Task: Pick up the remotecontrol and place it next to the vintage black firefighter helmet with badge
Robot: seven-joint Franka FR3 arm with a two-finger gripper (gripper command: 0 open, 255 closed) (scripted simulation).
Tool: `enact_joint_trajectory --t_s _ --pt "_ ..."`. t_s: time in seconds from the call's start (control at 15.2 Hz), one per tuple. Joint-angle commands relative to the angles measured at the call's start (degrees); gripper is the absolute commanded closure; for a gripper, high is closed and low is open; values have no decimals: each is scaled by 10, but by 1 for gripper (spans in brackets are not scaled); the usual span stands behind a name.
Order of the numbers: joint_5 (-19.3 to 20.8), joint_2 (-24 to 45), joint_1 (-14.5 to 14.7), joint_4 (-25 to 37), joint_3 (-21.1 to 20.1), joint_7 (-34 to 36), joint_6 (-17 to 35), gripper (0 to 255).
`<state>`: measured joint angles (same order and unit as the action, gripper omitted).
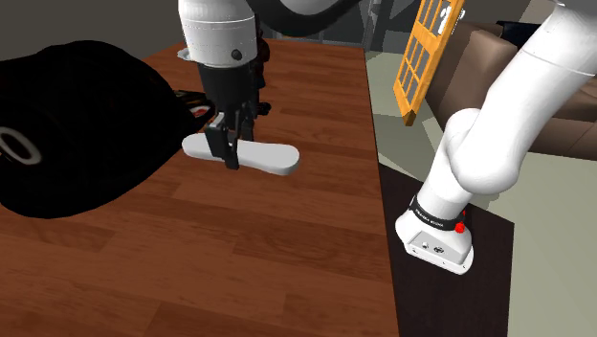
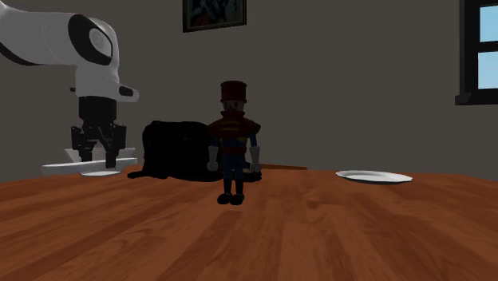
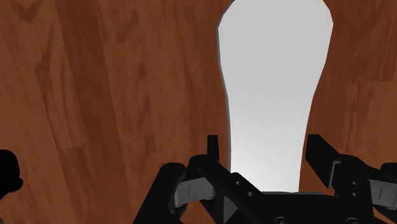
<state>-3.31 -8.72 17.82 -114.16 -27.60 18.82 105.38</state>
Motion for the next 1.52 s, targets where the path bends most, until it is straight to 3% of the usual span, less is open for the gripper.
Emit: enact_joint_trajectory --t_s 0.0,0.66,1.19,1.25,1.45 --pt "-1 -1 1 -18 -1 0 18 255" --pt "6 18 2 -80 -7 7 97 255" --pt "6 18 2 -80 -7 7 97 255" --pt "6 18 2 -80 -7 7 97 0" --pt "6 18 2 -80 -6 7 97 0"
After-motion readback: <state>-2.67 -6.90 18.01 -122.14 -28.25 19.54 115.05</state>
